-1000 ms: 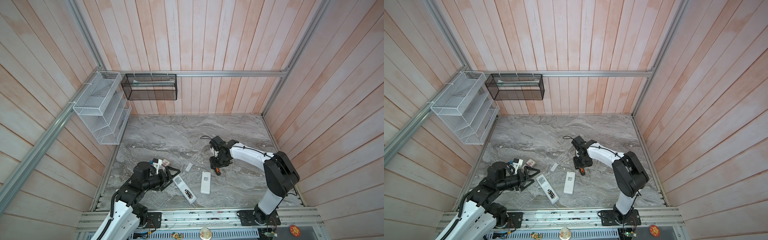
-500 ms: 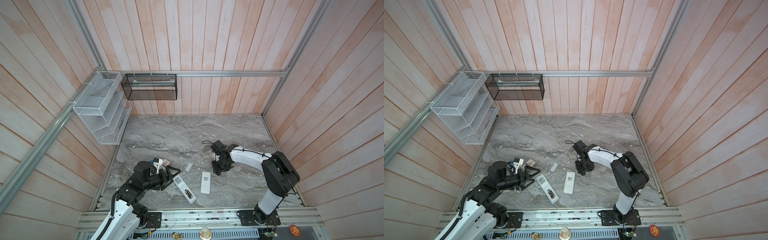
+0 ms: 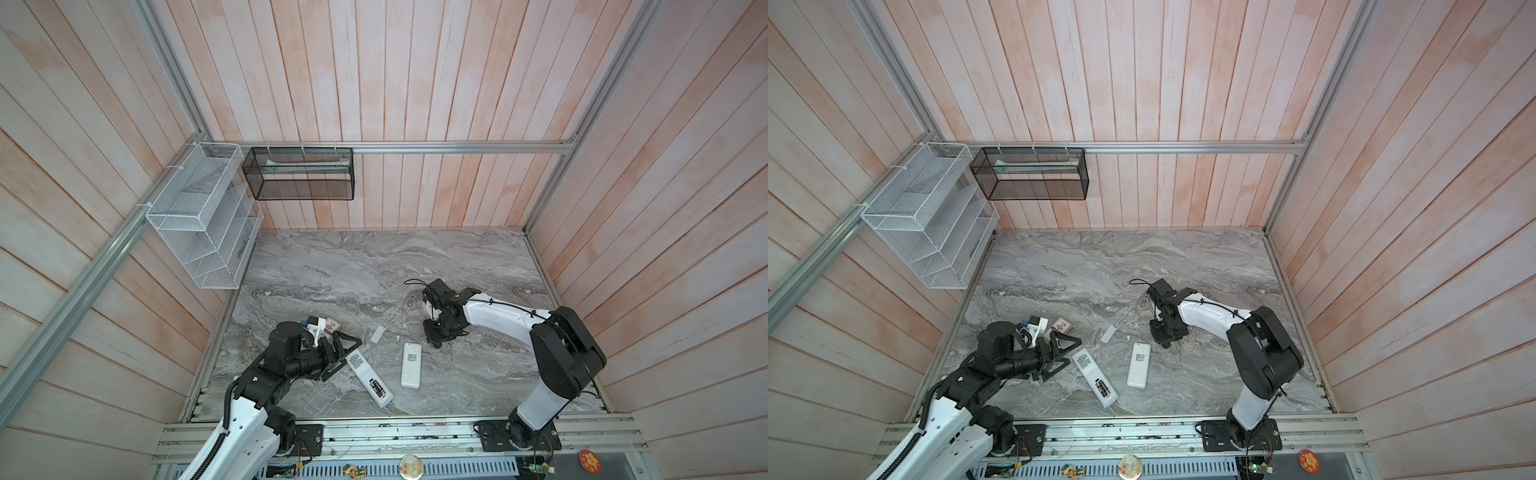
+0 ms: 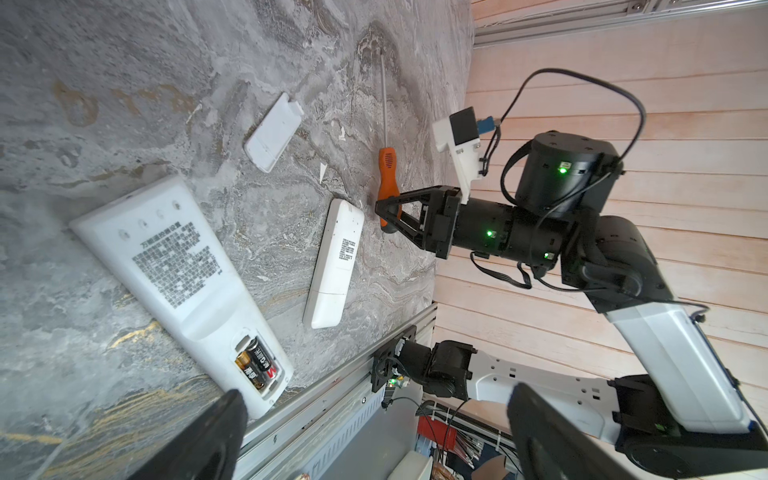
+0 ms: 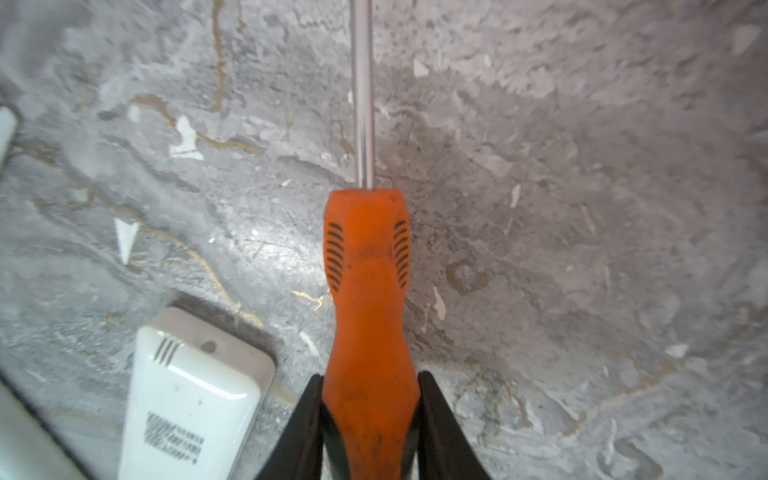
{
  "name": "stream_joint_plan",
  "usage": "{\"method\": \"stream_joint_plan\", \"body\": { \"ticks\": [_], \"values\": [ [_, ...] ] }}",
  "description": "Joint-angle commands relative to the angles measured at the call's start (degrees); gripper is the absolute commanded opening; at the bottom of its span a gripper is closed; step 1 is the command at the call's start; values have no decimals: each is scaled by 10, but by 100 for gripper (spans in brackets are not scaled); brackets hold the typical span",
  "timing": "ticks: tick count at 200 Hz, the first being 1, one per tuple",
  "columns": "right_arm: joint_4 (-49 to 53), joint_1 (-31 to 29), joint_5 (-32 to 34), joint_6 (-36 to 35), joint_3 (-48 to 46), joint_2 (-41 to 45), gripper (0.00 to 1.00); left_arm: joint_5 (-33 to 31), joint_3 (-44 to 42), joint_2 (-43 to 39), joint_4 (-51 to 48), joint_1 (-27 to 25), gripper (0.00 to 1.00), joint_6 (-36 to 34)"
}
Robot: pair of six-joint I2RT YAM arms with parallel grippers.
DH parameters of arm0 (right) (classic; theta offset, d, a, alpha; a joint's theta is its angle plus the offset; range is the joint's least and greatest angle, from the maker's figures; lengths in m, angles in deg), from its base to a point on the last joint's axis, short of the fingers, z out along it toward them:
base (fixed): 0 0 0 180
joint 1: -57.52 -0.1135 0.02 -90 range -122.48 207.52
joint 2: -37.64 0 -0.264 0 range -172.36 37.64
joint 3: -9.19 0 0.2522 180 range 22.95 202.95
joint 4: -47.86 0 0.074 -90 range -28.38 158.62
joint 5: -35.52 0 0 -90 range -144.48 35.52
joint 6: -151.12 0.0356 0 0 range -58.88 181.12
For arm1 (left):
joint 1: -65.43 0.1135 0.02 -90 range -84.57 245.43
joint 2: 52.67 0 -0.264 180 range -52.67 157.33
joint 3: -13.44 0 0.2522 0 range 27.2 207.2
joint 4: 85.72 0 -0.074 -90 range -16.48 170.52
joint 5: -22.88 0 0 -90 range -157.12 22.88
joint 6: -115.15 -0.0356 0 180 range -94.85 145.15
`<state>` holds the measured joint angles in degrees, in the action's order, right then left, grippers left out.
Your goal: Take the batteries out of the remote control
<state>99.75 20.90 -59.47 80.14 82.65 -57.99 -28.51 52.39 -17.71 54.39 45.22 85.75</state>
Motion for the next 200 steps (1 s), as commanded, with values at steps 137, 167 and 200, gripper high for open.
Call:
{"method": "stream_joint_plan", "body": {
  "ticks": [137, 167, 200],
  "values": [
    [142, -235, 54, -58, 279, 97, 3, 60, 193, 111, 188, 13, 88, 6],
    [136, -255, 50, -47, 286, 94, 2, 25, 203, 117, 164, 17, 77, 0],
    [128, -267, 50, -37, 286, 95, 2, 5, 214, 135, 164, 20, 63, 0]
  ]
}}
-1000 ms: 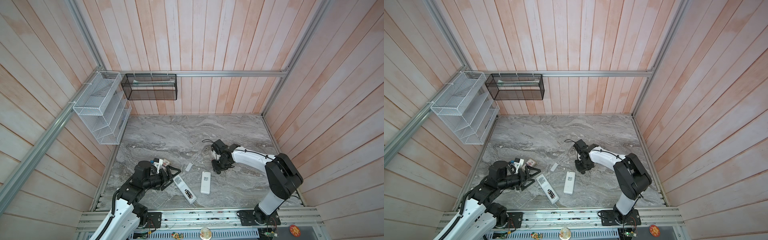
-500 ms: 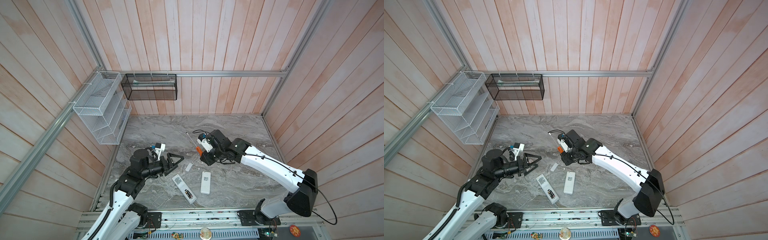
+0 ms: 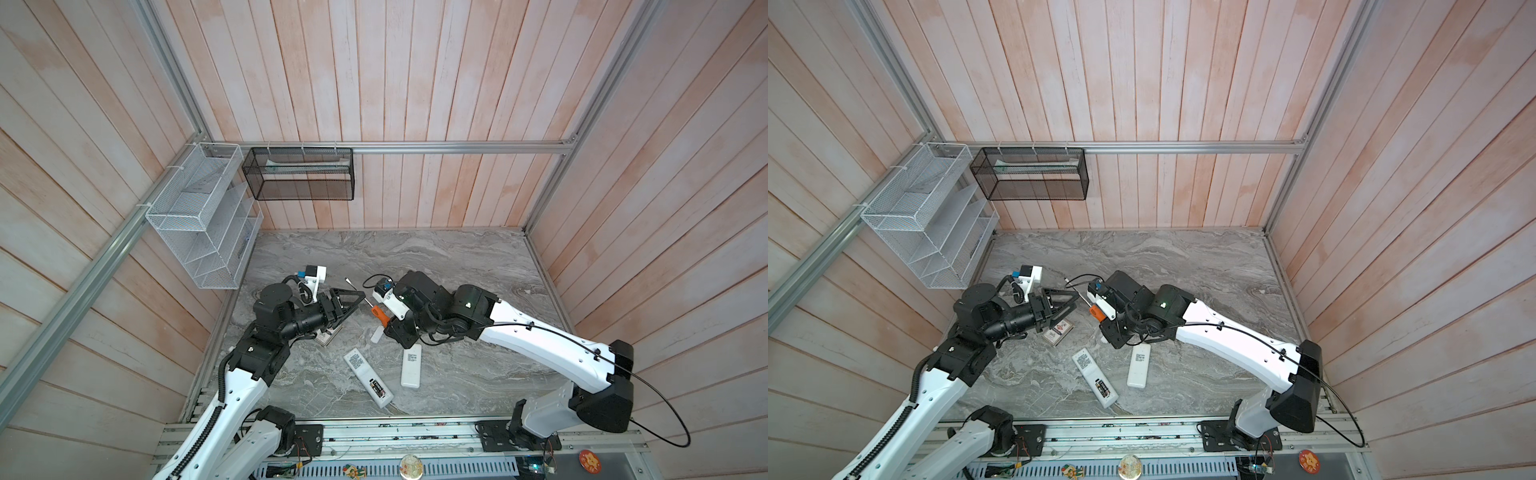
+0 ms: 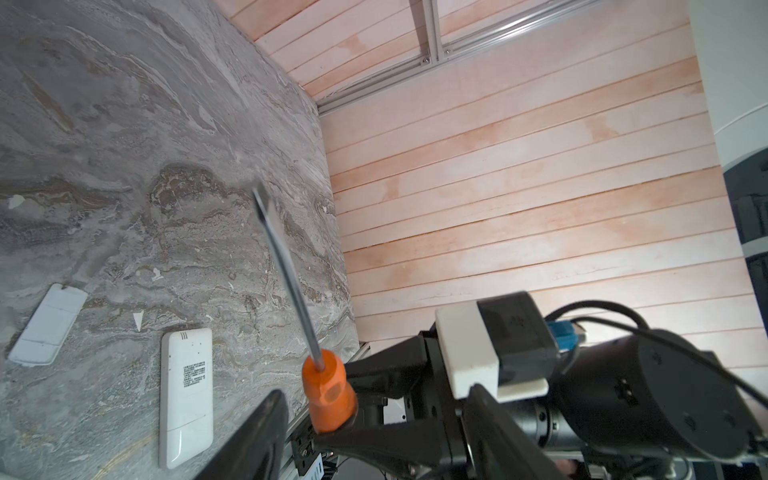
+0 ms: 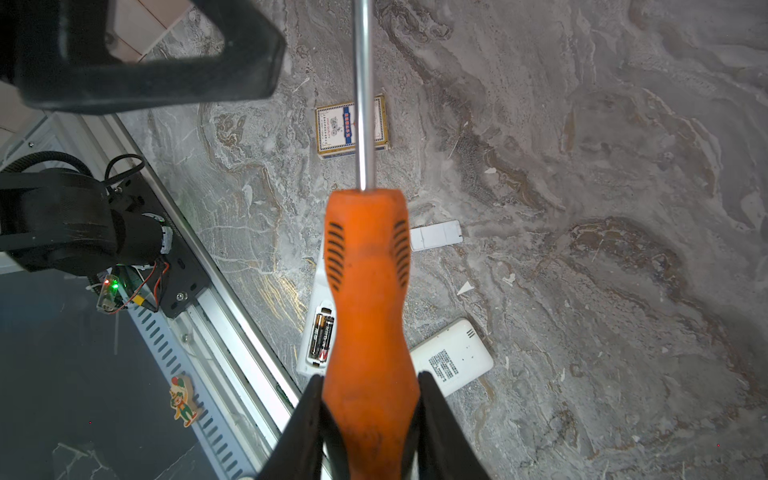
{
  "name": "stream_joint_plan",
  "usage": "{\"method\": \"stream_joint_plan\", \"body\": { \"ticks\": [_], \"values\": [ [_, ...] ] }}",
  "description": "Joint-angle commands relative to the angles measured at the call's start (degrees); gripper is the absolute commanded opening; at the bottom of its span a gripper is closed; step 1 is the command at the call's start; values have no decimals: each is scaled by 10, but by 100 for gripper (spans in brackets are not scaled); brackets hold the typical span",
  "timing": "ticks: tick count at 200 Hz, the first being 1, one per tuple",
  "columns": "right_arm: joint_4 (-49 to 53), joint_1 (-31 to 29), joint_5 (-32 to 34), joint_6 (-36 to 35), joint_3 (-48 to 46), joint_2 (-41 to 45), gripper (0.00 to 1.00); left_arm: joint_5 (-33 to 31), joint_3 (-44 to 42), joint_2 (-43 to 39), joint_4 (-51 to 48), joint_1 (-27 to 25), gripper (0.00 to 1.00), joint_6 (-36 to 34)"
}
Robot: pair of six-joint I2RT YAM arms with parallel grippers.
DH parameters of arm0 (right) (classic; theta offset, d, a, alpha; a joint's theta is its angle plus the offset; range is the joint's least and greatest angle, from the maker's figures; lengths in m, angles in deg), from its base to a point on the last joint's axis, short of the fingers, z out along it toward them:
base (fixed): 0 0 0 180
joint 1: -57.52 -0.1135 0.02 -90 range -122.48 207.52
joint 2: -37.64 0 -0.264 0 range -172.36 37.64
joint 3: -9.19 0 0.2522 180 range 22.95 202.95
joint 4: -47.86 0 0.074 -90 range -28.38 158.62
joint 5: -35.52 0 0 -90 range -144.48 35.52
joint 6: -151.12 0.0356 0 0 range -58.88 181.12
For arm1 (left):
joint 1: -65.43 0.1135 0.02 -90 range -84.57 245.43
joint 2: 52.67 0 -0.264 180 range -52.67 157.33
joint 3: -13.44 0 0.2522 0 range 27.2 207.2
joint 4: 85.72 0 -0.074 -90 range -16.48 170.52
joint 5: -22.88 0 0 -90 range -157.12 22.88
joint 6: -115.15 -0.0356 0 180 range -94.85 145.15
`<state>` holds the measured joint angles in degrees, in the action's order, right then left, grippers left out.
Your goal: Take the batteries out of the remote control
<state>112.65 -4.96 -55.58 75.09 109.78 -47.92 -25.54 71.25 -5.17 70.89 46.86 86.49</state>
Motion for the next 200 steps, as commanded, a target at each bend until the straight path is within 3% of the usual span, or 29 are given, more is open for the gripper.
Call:
{"method": "stream_joint_plan", "body": {
  "ticks": [1, 83, 200],
  "values": [
    [-1, -9, 11, 14, 15, -6, 2, -25, 26, 10, -2, 4, 62, -7],
    [-3, -15, 9, 25, 23, -7, 2, -36, 19, 27, -4, 8, 41, -11],
    [12, -29, 5, 19, 51, -34, 2, -64, 36, 24, -69, 13, 29, -55]
  ]
}}
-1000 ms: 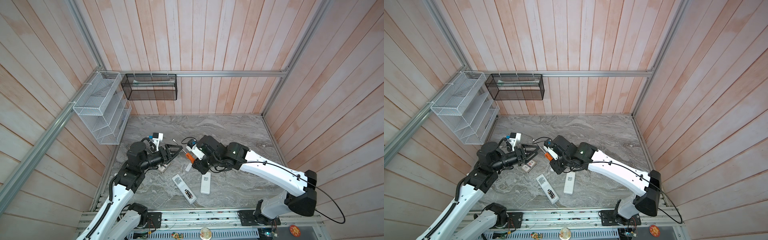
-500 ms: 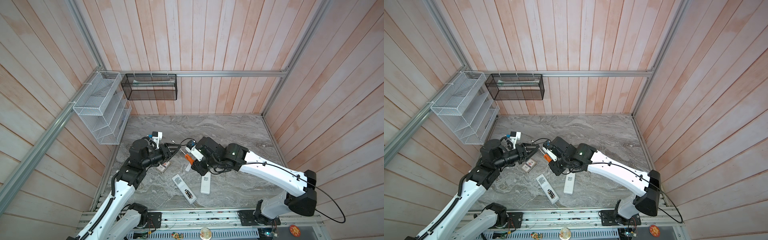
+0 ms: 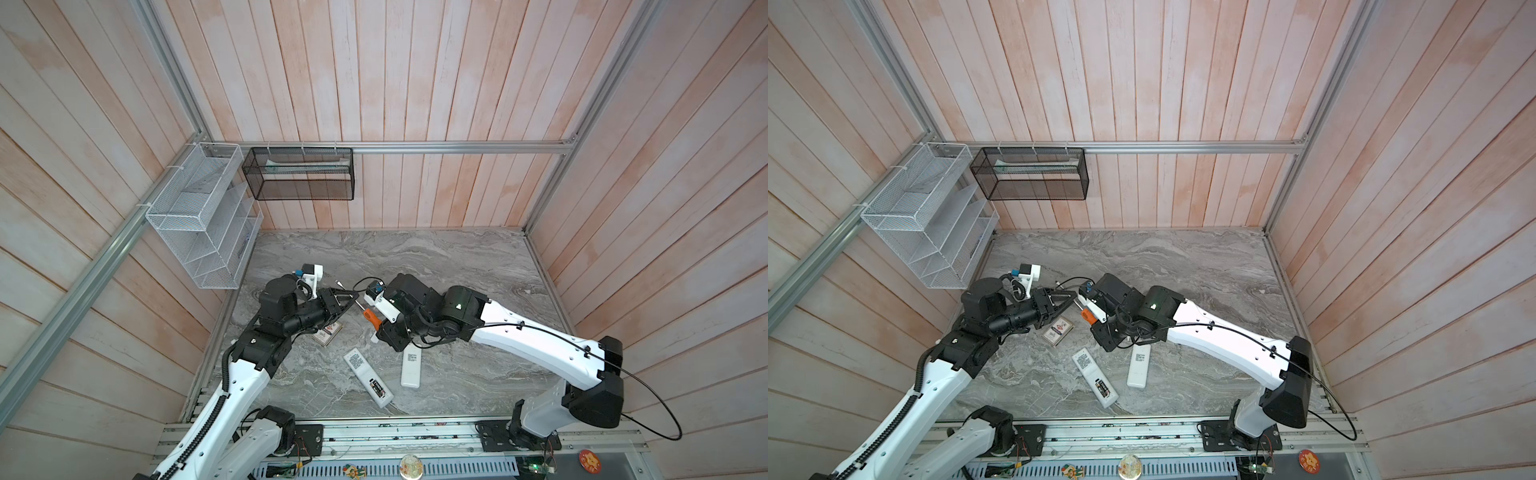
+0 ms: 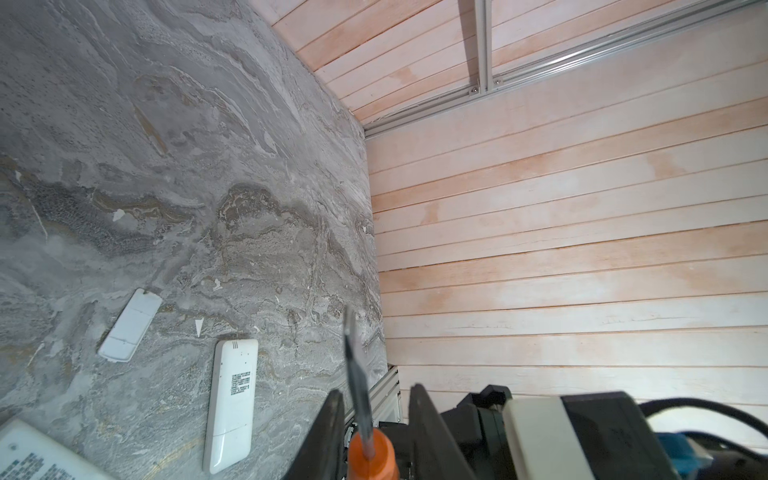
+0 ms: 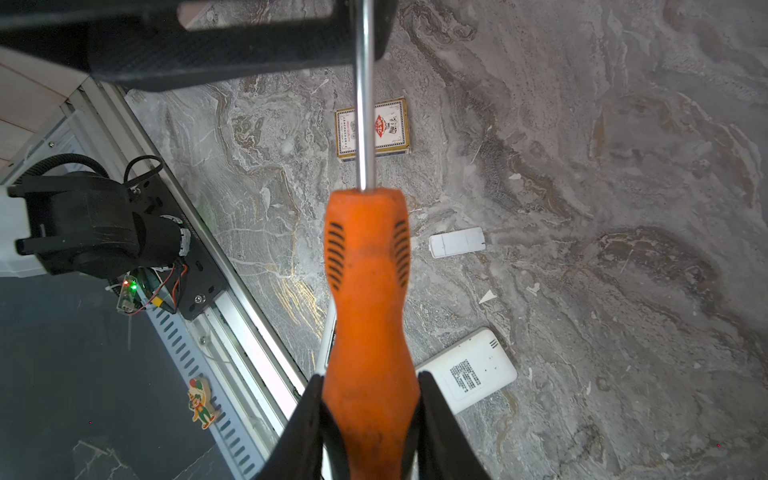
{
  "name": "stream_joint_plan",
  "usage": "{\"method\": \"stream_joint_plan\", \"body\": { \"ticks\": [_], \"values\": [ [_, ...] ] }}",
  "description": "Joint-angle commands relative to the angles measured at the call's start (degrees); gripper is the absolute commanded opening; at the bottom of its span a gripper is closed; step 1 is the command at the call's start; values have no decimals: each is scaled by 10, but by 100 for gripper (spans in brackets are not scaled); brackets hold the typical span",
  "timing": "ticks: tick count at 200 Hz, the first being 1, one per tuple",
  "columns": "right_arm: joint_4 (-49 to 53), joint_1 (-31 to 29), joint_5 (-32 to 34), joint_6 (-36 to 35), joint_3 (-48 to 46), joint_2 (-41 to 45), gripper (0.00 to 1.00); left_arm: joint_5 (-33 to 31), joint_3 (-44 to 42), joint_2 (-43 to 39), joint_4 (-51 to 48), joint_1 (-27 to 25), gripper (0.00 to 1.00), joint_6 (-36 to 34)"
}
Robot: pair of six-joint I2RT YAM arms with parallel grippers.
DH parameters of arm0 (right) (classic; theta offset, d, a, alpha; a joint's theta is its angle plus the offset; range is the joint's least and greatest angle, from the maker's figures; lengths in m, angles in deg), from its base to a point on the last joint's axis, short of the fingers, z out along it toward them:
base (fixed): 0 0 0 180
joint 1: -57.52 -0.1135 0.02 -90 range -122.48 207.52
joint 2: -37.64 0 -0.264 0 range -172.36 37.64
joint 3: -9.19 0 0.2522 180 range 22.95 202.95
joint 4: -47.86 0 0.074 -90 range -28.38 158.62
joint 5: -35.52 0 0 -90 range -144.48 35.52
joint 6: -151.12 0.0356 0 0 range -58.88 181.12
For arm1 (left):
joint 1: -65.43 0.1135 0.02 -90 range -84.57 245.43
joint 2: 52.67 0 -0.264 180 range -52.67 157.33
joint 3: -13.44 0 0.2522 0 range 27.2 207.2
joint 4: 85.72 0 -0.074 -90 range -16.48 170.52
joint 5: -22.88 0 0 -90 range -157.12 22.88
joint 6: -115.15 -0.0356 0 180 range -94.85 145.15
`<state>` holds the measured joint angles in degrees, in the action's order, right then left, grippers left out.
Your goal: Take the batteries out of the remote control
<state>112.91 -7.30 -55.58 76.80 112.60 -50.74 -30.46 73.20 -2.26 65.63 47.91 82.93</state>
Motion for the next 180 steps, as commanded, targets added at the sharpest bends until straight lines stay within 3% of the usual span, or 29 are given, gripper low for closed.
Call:
{"method": "stream_joint_plan", "body": {
  "ticks": [1, 53, 90, 110, 138, 150, 164, 180],
  "values": [
    [9, -6, 4, 2, 22, -6, 2, -15, 16, -5, -16, 3, 29, -20],
    [11, -8, 7, 2, 22, -6, 1, -20, 13, -8, -17, 4, 16, -18],
    [11, -8, 11, 1, 19, -5, 2, -19, 6, -12, -12, 4, 0, -14],
    [8, -8, 14, 2, 18, -4, 7, -20, -2, -16, -5, 4, 0, -5],
    [-7, -8, 25, 5, 13, 6, 25, -25, -15, -25, 9, 5, 0, 19],
    [-21, -7, 29, 10, 8, 17, 40, -27, -18, -26, 15, 6, 0, 33],
    [-38, 1, 27, 22, 7, 31, 65, -21, -18, -17, 29, 15, 0, 48],
    [-63, 23, 4, 42, 6, 49, 79, 4, -14, 3, 59, 40, 0, 77]
  ]
}}
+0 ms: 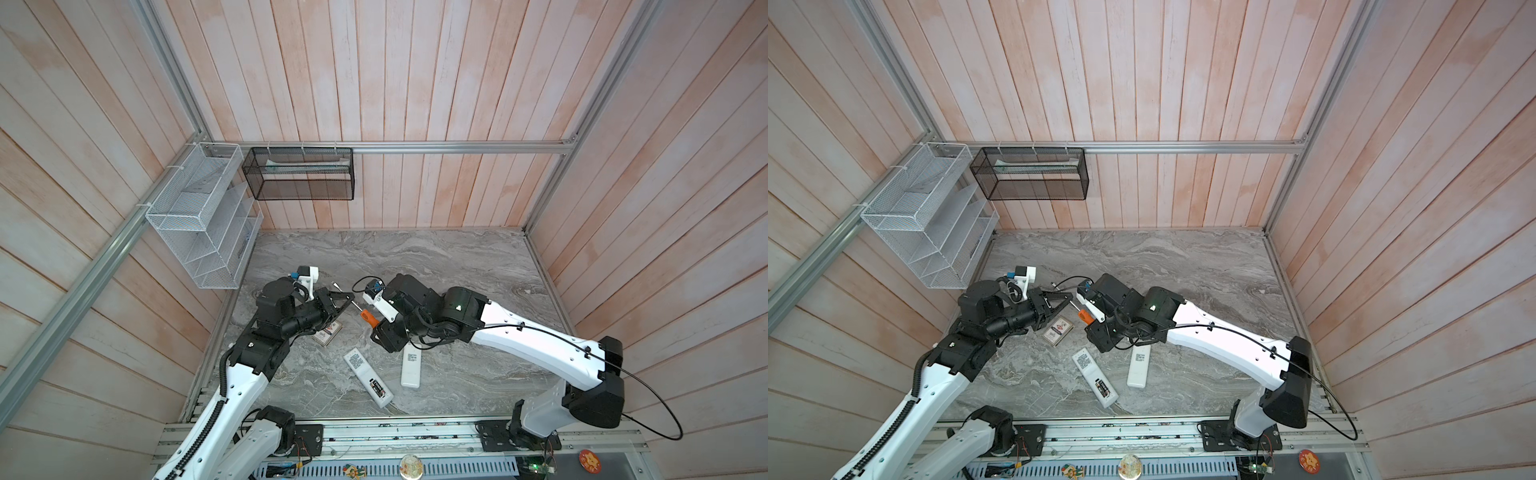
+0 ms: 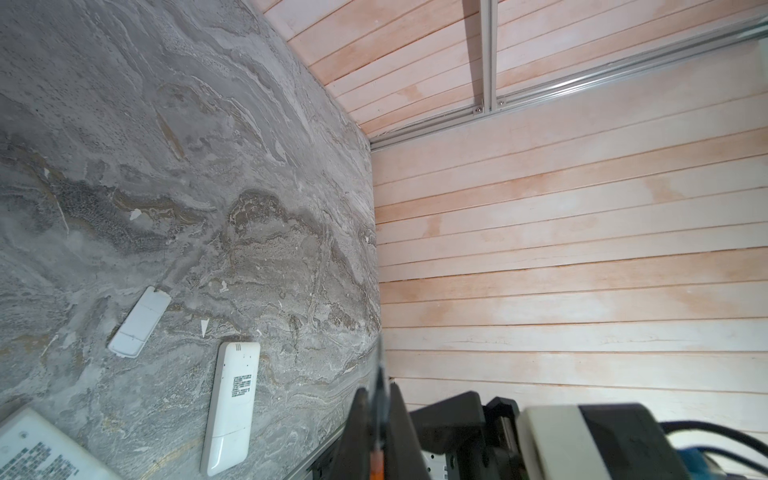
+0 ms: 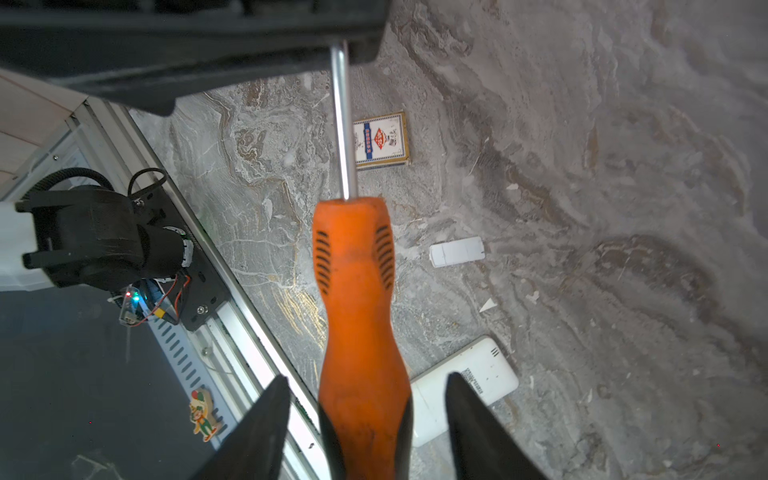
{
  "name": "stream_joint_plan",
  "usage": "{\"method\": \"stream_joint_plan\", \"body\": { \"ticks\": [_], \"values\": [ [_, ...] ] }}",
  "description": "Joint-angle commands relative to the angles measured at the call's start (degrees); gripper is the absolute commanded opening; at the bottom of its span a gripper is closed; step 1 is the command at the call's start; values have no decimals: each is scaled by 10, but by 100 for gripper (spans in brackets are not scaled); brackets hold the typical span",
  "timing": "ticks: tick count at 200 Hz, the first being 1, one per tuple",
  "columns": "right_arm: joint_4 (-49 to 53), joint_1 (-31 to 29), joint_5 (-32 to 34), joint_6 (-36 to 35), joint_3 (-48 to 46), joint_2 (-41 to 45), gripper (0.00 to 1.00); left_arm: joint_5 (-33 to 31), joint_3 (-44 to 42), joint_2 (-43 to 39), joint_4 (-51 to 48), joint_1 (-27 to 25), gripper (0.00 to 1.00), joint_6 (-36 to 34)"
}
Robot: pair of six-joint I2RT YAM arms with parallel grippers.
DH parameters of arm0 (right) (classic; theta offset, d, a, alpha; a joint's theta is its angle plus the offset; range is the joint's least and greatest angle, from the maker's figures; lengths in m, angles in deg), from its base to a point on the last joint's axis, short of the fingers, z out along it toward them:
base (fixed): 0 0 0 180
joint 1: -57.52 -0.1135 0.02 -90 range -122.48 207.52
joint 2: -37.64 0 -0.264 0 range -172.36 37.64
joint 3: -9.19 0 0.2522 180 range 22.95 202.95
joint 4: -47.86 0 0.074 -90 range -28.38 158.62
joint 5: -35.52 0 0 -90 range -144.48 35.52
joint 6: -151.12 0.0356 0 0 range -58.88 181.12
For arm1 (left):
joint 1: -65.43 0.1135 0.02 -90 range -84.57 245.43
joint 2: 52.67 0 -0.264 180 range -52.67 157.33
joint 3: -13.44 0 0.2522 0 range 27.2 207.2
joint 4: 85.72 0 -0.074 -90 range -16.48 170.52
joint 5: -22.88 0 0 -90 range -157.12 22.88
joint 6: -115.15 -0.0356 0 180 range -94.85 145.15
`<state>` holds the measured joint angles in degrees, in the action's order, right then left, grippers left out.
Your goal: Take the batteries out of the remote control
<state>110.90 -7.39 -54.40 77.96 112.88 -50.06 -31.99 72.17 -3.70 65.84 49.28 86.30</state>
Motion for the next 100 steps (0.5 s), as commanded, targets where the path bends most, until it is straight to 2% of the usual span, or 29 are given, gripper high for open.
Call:
{"method": "stream_joint_plan", "body": {
  "ticks": [1, 24, 61, 78, 100],
  "values": [
    [-47, 27, -11, 33, 3, 43, 79, 21, -3, 19, 59, 27, 0, 46],
    [-119, 85, -78, 89, -21, 85, 89, 36, -3, 43, 143, 50, 0, 119],
    [-318, 205, -229, 249, -149, 180, 94, -8, -49, 39, 295, 50, 0, 245],
    [-374, 231, -262, 294, -192, 202, 94, -45, -89, 20, 340, 49, 0, 303],
    [-389, 234, -291, 308, -207, 192, 94, -77, -121, -8, 361, 48, 0, 338]
  ]
}}
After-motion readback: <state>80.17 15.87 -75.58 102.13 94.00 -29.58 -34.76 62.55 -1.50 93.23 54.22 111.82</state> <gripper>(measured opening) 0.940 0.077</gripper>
